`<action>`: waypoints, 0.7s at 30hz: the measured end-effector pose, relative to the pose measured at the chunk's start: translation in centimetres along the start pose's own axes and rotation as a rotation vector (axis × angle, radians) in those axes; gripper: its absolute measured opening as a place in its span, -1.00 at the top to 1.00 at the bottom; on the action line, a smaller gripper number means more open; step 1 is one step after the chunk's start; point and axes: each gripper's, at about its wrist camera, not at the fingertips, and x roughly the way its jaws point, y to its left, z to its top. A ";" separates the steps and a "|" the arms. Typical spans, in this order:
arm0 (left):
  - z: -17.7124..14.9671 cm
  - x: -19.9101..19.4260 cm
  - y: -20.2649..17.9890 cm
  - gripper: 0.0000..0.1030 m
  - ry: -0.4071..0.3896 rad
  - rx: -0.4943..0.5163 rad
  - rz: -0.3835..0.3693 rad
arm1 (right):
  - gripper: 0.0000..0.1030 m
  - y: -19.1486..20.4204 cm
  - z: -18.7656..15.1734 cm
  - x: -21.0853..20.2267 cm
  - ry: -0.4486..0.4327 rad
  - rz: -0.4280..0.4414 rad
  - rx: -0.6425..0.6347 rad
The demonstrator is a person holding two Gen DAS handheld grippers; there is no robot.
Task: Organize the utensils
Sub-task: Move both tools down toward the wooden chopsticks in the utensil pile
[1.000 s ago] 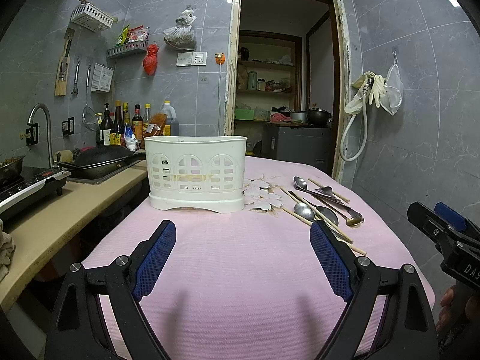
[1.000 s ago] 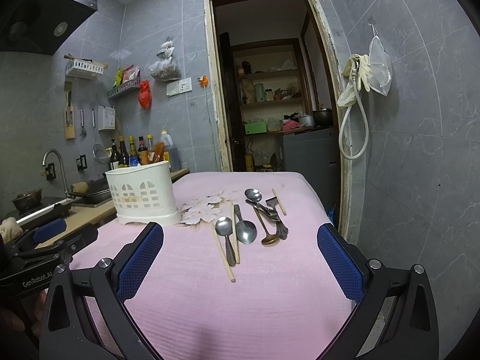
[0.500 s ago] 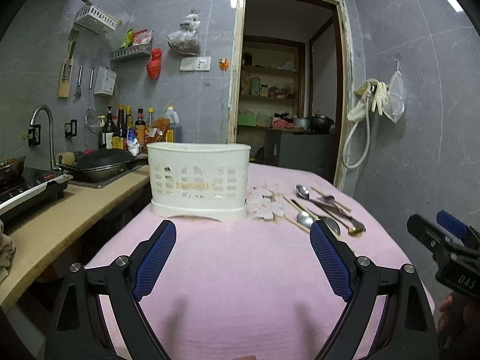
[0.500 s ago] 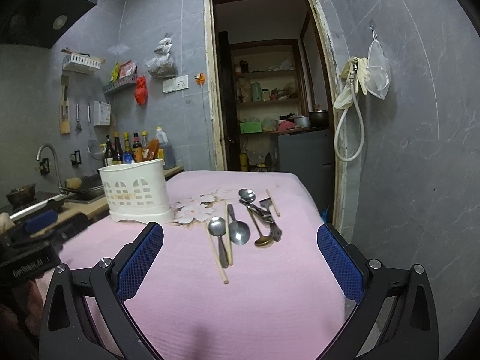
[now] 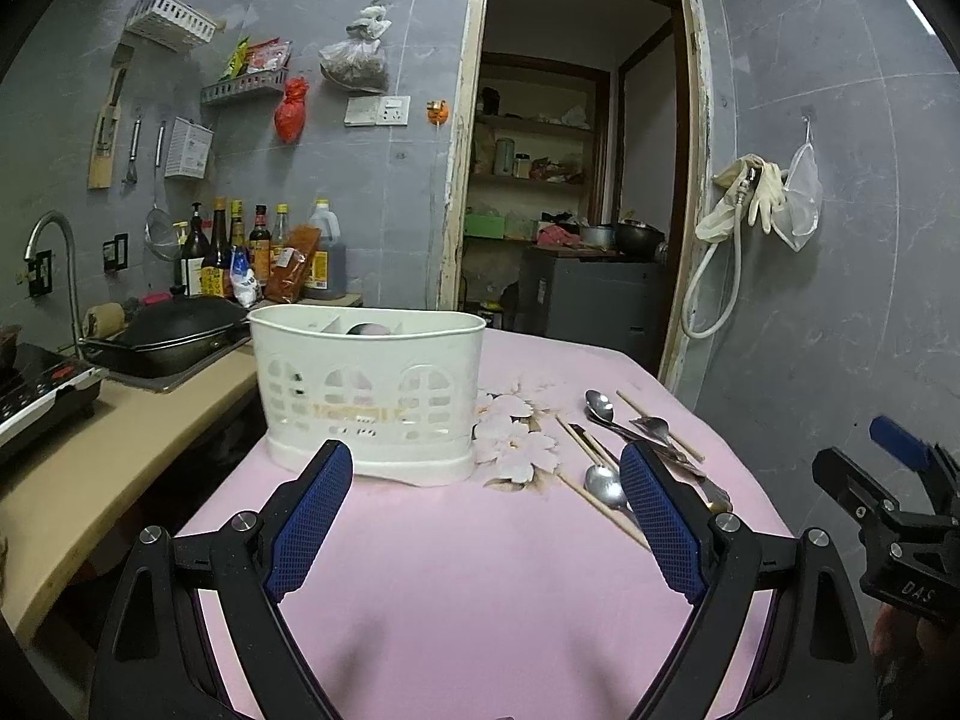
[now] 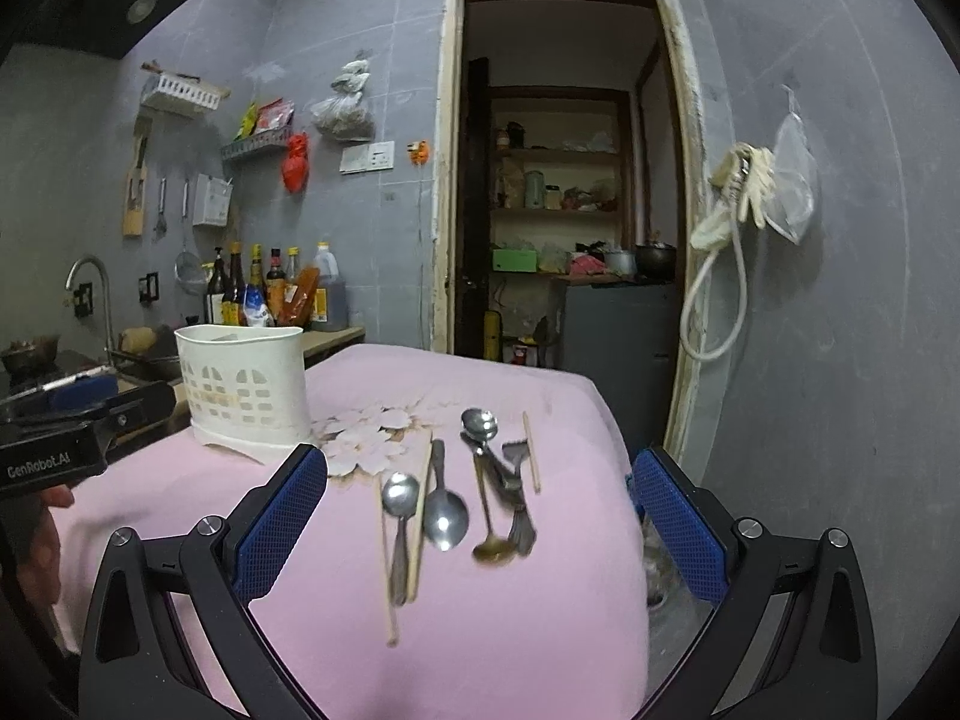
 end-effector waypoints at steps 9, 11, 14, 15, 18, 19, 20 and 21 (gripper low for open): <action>1.3 3.1 -2.1 -0.70 -0.006 0.020 0.023 | -1.00 -2.4 2.3 3.8 -0.019 0.038 -0.042; 1.6 3.9 -2.3 -0.70 0.013 0.014 0.012 | -0.99 -3.6 2.8 4.8 -0.008 0.063 -0.019; 1.8 5.8 -2.7 -0.70 0.082 -0.002 -0.022 | -0.91 -4.8 3.6 6.3 0.011 0.097 -0.025; 1.8 6.5 -2.9 -0.69 0.106 -0.004 -0.032 | -0.87 -5.1 3.8 6.8 0.017 0.104 -0.031; 1.5 8.0 -3.4 -0.68 0.180 0.001 -0.058 | -0.62 -5.8 4.1 8.6 0.050 0.128 -0.044; 1.4 8.6 -3.7 -0.67 0.208 0.004 -0.067 | -0.50 -6.1 4.1 9.5 0.073 0.139 -0.044; 1.3 9.0 -3.8 -0.66 0.222 0.005 -0.074 | -0.36 -6.3 4.0 10.1 0.090 0.150 -0.044; 1.2 9.6 -4.0 -0.57 0.248 0.004 -0.087 | -0.29 -6.5 3.9 10.9 0.113 0.159 -0.044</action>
